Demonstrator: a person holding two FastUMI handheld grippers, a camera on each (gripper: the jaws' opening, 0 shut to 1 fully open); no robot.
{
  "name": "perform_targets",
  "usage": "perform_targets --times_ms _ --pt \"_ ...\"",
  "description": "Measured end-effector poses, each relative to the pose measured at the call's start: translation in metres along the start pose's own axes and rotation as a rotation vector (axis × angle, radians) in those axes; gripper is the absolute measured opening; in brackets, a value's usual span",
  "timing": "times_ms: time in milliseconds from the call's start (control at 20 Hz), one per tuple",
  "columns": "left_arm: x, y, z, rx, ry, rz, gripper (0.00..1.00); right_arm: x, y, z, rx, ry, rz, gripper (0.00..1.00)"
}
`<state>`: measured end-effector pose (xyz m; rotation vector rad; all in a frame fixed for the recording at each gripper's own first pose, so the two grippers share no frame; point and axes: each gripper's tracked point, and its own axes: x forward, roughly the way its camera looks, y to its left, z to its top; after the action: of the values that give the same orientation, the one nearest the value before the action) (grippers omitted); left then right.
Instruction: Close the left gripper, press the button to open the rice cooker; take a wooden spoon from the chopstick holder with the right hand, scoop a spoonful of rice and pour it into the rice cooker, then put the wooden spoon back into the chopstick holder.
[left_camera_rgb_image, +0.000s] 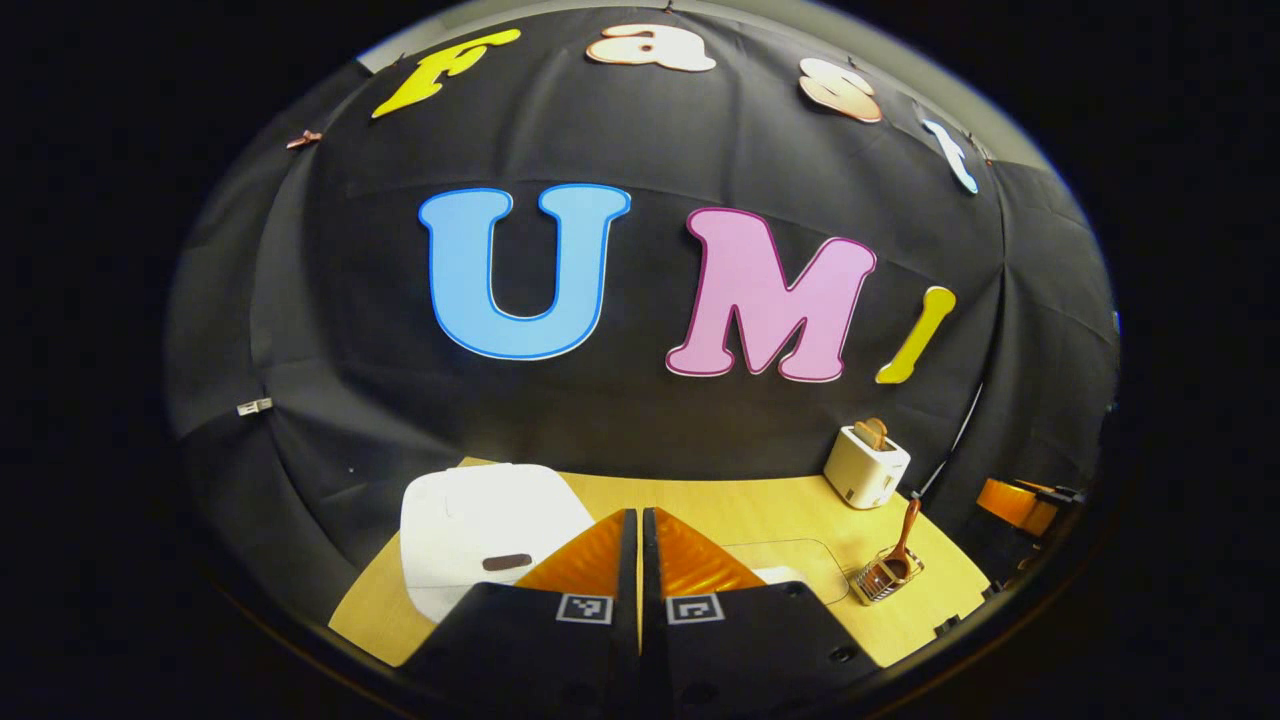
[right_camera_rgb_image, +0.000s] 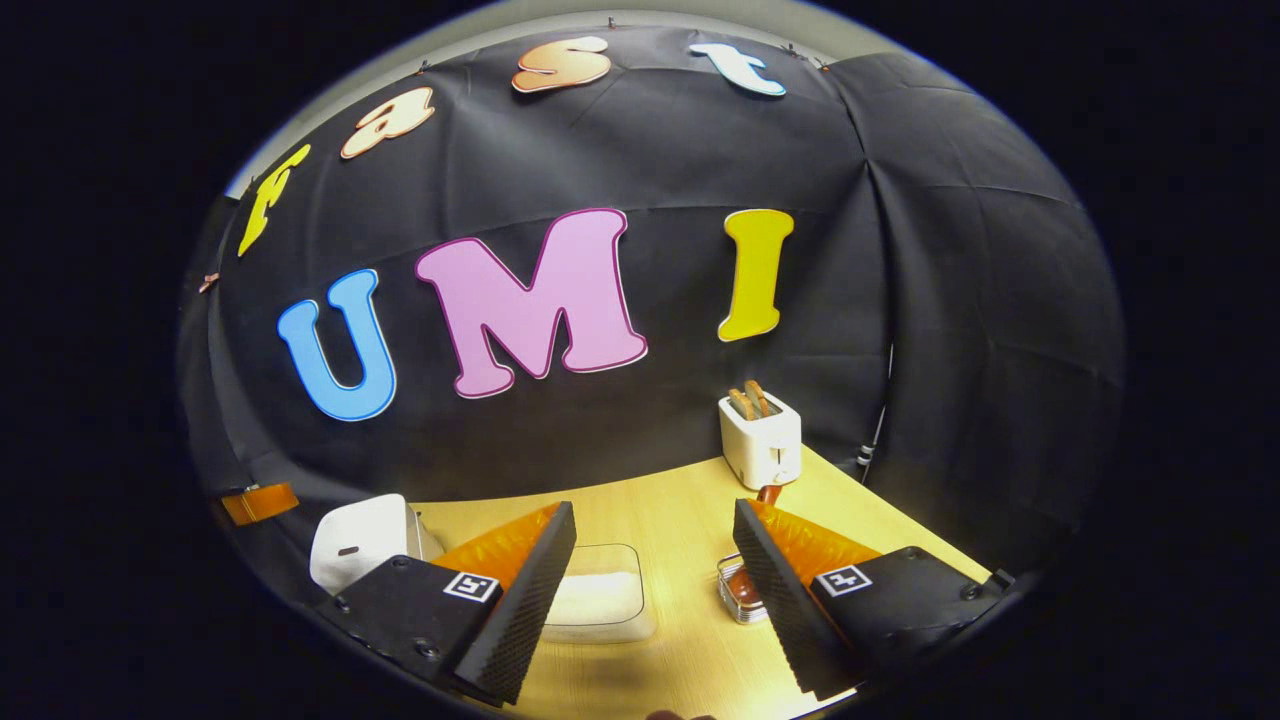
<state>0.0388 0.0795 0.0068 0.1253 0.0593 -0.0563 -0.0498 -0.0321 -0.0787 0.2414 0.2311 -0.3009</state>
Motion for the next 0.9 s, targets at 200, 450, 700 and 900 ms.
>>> perform_targets --times_ms 200,450,700,900 --pt "0.028 0.052 -0.01 -0.026 0.065 0.09 0.05 -0.005 -0.012 -0.002 0.013 0.012 -0.043 0.98" --pt "0.067 0.097 -0.062 -0.112 0.218 0.136 0.05 -0.02 -0.03 -0.002 -0.007 0.011 -0.109 0.99" --pt "0.089 0.112 -0.099 -0.123 0.303 0.135 0.05 -0.038 -0.037 -0.012 -0.027 0.046 -0.156 0.99" --pt "0.094 0.106 -0.117 -0.122 0.338 0.103 0.05 -0.044 -0.032 -0.02 -0.028 0.062 -0.176 0.99"
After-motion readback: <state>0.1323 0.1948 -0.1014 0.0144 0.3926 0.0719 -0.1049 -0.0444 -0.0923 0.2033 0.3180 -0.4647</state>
